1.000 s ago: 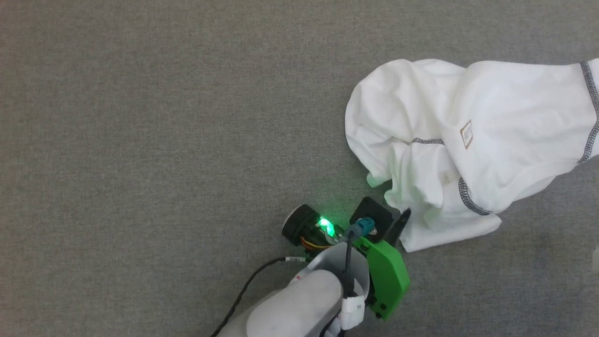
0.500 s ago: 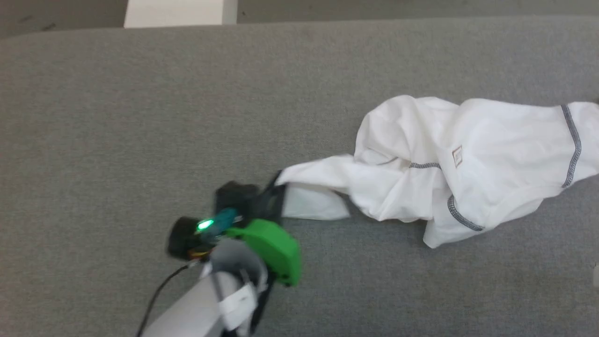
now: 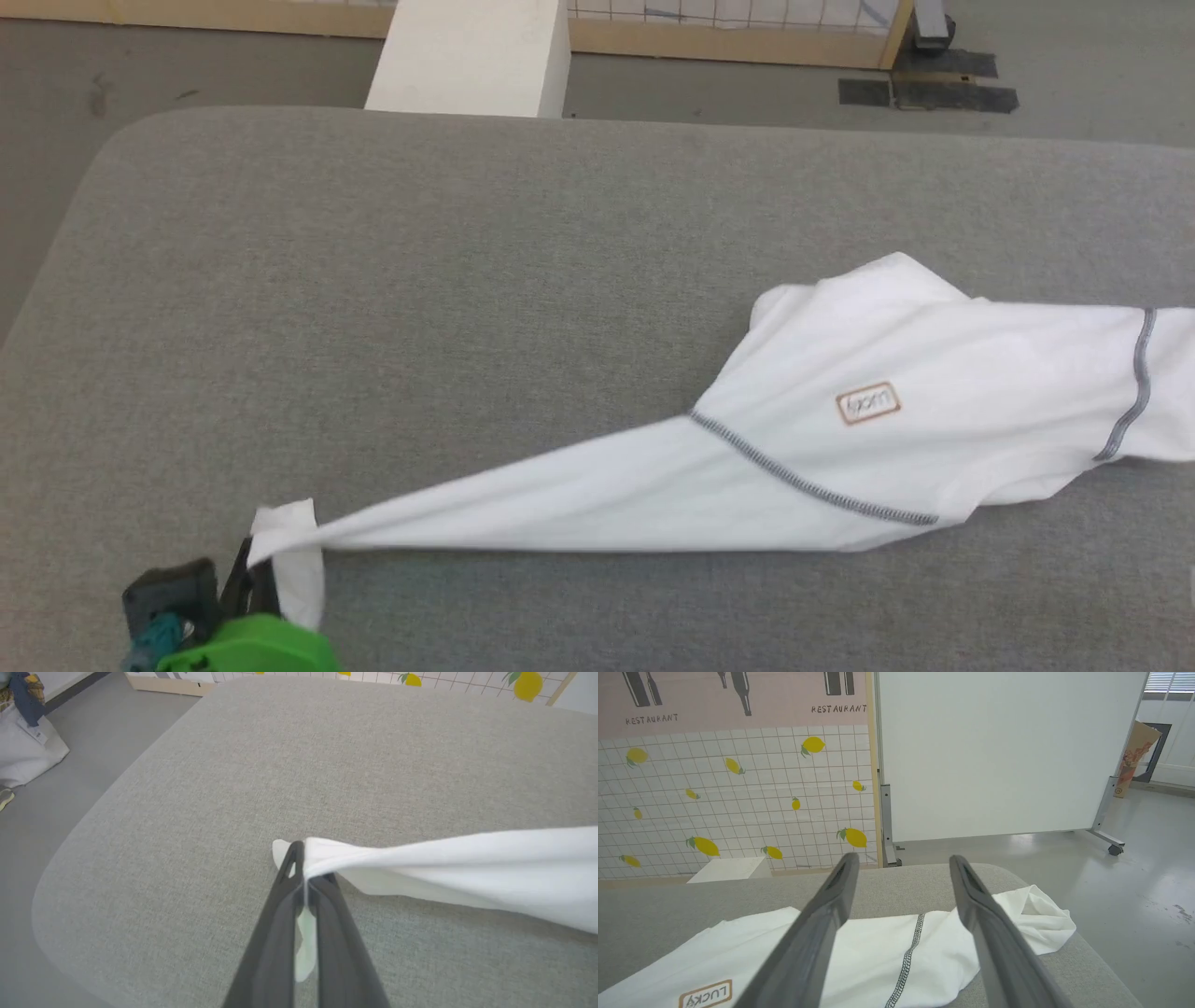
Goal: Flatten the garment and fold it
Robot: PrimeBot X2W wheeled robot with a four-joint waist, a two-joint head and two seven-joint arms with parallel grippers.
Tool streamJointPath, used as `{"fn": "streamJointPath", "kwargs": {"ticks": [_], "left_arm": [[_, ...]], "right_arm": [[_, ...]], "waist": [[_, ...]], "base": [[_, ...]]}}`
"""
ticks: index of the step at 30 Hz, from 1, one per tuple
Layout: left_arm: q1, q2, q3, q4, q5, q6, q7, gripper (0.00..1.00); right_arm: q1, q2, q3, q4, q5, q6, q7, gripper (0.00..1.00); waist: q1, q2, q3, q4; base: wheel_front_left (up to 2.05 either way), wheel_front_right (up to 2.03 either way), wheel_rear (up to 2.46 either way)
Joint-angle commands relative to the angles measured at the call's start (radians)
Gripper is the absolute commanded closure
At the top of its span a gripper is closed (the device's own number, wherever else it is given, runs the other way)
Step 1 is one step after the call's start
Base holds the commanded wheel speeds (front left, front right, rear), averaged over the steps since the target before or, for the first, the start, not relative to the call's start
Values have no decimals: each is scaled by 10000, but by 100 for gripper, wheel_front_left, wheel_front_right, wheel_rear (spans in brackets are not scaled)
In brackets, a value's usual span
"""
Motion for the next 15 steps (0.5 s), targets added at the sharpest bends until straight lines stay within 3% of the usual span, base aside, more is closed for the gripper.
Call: {"fn": "streamJointPath", "kwargs": {"ticks": [1,3,5,10,13,15], "left_arm": [[267,-72,117,191,-201,-17,-155,100],[461,-299,127,514,-460,-248,-344,100],[459,-589,91,707,-663,-553,-576,0],[84,-1025,122,374,-1172,-1541,-1011,0],[-322,-926,104,-417,-1306,-2100,-981,0],[-689,-728,81,-996,-1135,-2169,-823,0]], "right_arm": [[147,5,9,11,70,-15,33,0],[155,5,52,35,76,-15,69,0],[152,5,92,54,78,-15,95,0],[180,5,161,78,107,-15,135,0],[163,5,201,48,124,-15,155,0],[105,5,224,23,142,-15,156,0]], "waist": [[0,0,-76,88],[0,0,-71,83],[0,0,-77,73],[0,0,-53,18],[0,0,78,-90],[0,0,234,-185]], "base": [[0,0,0],[0,0,0],[0,0,0],[0,0,0],[0,0,0],[0,0,0]]}}
